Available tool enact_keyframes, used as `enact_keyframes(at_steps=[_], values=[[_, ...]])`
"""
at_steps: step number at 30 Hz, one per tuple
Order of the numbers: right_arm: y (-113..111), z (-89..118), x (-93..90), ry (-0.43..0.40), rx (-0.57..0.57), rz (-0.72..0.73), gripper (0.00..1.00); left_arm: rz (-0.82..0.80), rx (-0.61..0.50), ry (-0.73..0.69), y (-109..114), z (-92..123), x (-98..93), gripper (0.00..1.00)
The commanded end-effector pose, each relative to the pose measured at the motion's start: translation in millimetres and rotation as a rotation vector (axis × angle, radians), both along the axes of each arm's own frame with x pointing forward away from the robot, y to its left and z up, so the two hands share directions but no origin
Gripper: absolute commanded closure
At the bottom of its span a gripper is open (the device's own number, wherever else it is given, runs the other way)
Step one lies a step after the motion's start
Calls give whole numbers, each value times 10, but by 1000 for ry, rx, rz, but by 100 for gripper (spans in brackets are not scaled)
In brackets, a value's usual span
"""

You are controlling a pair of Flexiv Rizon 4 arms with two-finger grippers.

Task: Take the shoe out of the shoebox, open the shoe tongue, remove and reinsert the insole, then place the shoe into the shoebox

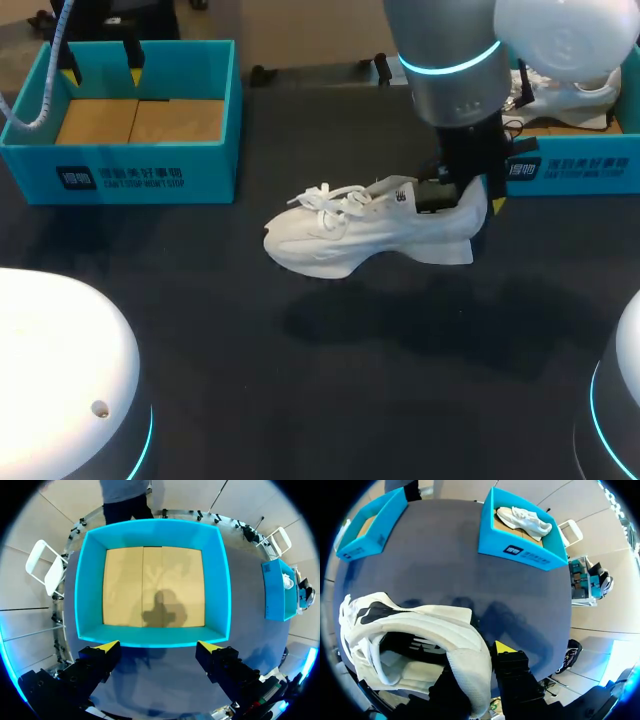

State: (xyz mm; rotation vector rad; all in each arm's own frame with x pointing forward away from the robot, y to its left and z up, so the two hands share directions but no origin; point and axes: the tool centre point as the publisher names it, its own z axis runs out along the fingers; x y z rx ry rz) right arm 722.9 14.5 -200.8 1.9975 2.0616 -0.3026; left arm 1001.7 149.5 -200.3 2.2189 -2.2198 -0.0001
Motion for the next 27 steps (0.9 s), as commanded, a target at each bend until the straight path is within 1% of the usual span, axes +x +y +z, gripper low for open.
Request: enact_keyframes(at_steps=[1, 2, 3, 5, 6, 7, 8, 9, 11, 13, 16, 17, 20, 22, 27], values=[[7, 11, 4, 1, 1, -1, 100, 0, 1, 0, 1, 1, -6, 0], [17, -60, 7, -20, 35, 0, 100, 0, 1, 0, 1, 1, -6, 0], [22, -115, 10, -43, 32, -8, 100, 0, 1, 0, 1, 1, -6, 0], [27, -253, 14, -37, 13, -7, 100, 0, 1, 0, 1, 1, -6, 0], [23, -307, 13, -50, 11, -13, 100, 0, 1, 0, 1, 1, -6, 0], [17, -395, 15, -49, 43, -18, 100, 0, 1, 0, 1, 1, -6, 0], [13, -438, 17, -50, 51, -24, 100, 0, 1, 0, 1, 1, -6, 0], [20, -495, 22, -55, 43, -4, 100, 0, 1, 0, 1, 1, -6, 0], [31, -616, 35, -49, -18, 10, 100, 0, 1, 0, 1, 1, -6, 0], [12, -713, 51, -75, 26, 13, 100, 0, 1, 0, 1, 1, -6, 0], [-7, -885, 74, -67, 2, 16, 100, 0, 1, 0, 1, 1, -6, 0], [-13, -926, 79, -66, 10, 12, 100, 0, 1, 0, 1, 1, -6, 0], [-22, -1133, 96, -62, 13, 15, 100, 0, 1, 0, 1, 1, -6, 0], [-19, -1233, 84, -68, -12, 23, 100, 0, 1, 0, 1, 1, -6, 0], [-55, -1479, 52, -89, -15, -17, 100, 0, 1, 0, 1, 1, -6, 0]])
